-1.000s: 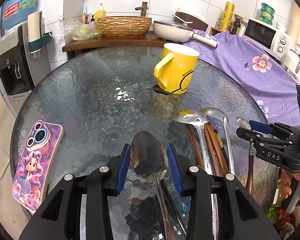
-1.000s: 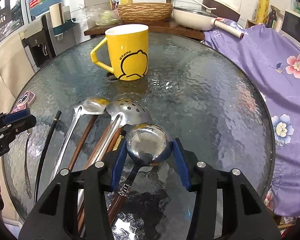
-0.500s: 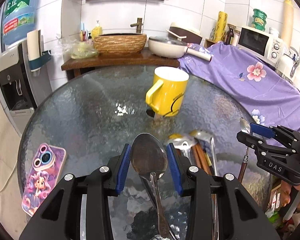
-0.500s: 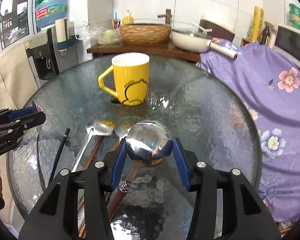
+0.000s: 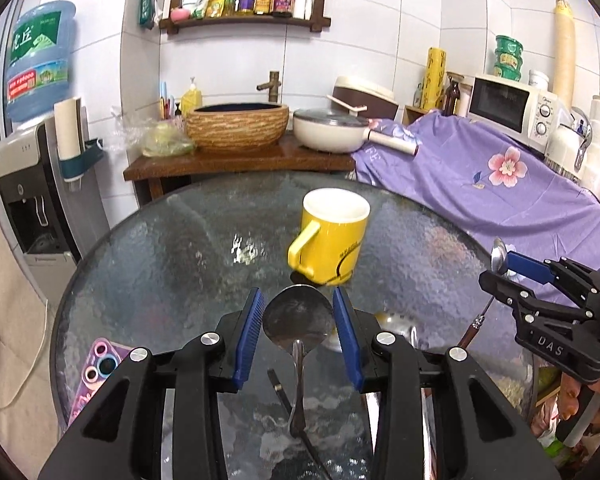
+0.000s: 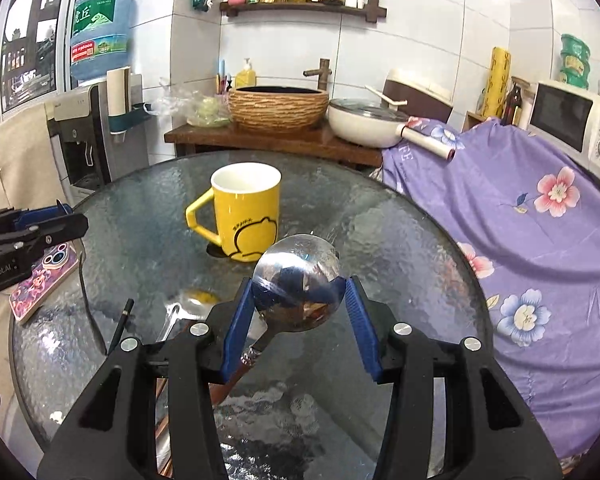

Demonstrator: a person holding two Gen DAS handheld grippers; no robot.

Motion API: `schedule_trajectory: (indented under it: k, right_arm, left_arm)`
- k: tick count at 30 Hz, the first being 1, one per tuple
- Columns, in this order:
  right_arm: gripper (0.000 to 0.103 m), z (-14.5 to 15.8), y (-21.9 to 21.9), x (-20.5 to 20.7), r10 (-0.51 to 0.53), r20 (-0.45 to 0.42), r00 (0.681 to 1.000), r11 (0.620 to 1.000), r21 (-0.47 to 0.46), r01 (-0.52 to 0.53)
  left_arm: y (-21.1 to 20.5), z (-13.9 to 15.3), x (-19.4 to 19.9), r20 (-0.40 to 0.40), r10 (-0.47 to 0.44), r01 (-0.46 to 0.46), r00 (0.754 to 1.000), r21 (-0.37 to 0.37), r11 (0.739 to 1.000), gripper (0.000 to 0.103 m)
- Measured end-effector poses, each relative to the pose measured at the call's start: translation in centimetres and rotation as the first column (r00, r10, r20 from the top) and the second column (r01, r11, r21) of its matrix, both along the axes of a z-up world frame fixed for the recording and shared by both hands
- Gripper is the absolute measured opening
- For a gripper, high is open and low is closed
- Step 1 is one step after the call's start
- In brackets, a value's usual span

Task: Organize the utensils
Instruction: 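Lift the spoon with left tool while right tool lifts the ladle toward the yellow mug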

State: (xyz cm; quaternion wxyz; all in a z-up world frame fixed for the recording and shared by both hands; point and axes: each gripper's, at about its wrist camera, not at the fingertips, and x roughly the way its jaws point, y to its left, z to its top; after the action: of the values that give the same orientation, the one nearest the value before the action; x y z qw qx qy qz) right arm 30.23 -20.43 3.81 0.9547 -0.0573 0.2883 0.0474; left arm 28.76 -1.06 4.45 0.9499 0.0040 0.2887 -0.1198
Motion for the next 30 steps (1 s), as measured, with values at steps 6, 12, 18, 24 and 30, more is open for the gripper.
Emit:
schedule_trajectory:
  k: [6,12,18,24,30]
  right_arm:
    - [0.047,1.1,0.2,0.2,0.004,0.025,1.0,1.0,-0.016,-0.004]
    - [0.047,3.1,0.1,1.1,0.009,0.042,0.999,1.0,-0.023,-0.008]
    - [0.047,5.9,0.3,3.6,0.029,0.068,0.997,0.999,-0.016,-0.028]
    - [0.047,8.7,0.4,7.8,0.016,0.091,0.996,1.0,0.013,-0.018]
    - [0.047,11.3,1.2,12.2,-0.004,0.141,0.99,1.0,-0.024,0.008]
  left_arm:
    - [-0.5,0.8,0.9,0.022,-0.007,0.007,1.0,0.001,1.0,0.035]
    - [-1.1,2.5,1.4,0.059,-0.017,0.017,0.998,-0.004,1.0,0.035]
    - [-1.6,5.3,3.3,0.104,-0.026,0.027,0.994,-0.014,1.0,0.035]
    - [-2.7,9.0,6.5,0.139,-0.03,0.038,0.99,-0.059,0.998,0.035]
    - [-4.3,10.5,10.3,0.168,-0.005,0.015,0.986,-0.058,0.998,0.035]
